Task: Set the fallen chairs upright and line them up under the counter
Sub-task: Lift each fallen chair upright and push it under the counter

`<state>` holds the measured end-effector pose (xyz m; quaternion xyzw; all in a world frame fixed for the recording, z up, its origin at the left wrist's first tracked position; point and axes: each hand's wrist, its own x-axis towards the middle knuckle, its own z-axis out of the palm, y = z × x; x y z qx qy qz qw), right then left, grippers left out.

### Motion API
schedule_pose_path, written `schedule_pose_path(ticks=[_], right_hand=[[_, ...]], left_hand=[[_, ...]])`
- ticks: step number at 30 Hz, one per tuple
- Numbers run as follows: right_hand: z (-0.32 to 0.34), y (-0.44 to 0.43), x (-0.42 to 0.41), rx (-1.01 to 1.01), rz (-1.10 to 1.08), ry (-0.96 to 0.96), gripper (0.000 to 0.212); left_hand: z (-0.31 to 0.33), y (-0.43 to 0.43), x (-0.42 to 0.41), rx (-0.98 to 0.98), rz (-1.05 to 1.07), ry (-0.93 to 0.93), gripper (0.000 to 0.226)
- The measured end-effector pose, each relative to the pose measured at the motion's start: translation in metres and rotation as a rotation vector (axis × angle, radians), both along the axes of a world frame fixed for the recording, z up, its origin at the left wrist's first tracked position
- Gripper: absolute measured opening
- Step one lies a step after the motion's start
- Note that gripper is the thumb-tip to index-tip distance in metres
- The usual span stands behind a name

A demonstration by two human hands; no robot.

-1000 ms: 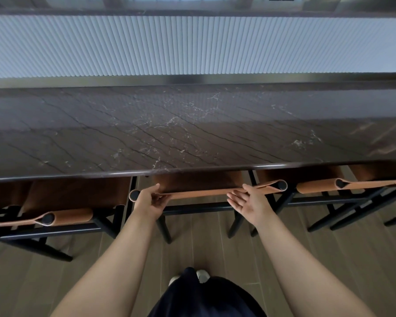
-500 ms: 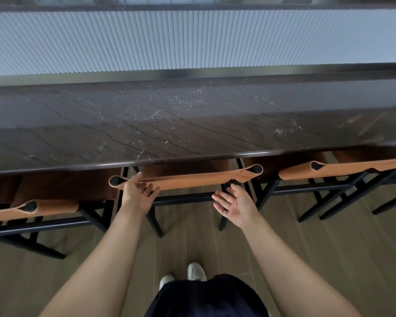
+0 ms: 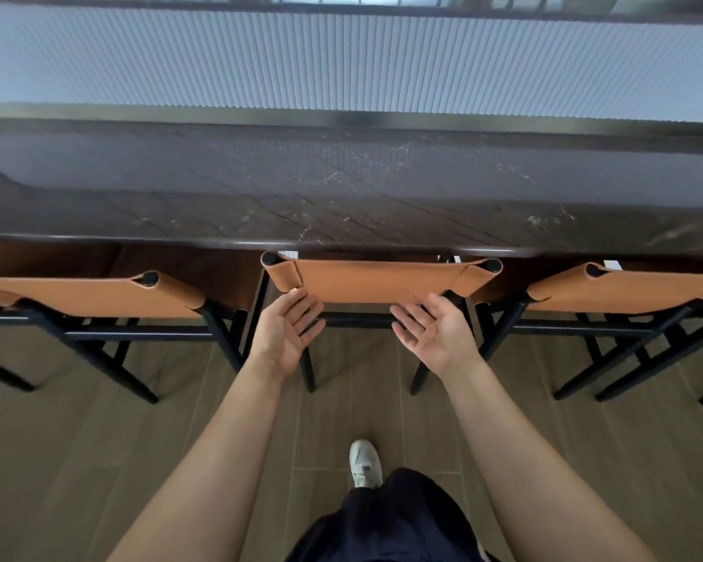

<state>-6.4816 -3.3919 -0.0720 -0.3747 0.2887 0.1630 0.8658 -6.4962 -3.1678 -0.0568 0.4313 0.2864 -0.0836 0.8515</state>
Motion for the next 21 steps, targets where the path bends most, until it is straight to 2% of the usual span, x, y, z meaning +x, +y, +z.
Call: schedule_pose_path(ticks=[4,11,15,21], right_hand=[[0.009,0.028,-0.047,-0.033,0.057,-0.052,0.029],[0.018,0.095,-0.107,-0.218,0.251,-0.110,0.024],[0.025,0.135,-0.118,-0.289,0.369,-0.159,0.021],[0.029,0.188,-0.097,-0.334,0.491,-0.178,0.022]], left_hand=[[0.007,0.024,-0.054,0.059,0.002,-0.046,0.029],[0.011,0.078,-0.139,0.357,0.044,-0.052,0.022],[0.015,0.112,-0.163,0.423,0.130,-0.021,0.030],[0.018,0.160,-0.166,0.452,0.236,0.021,0.020]])
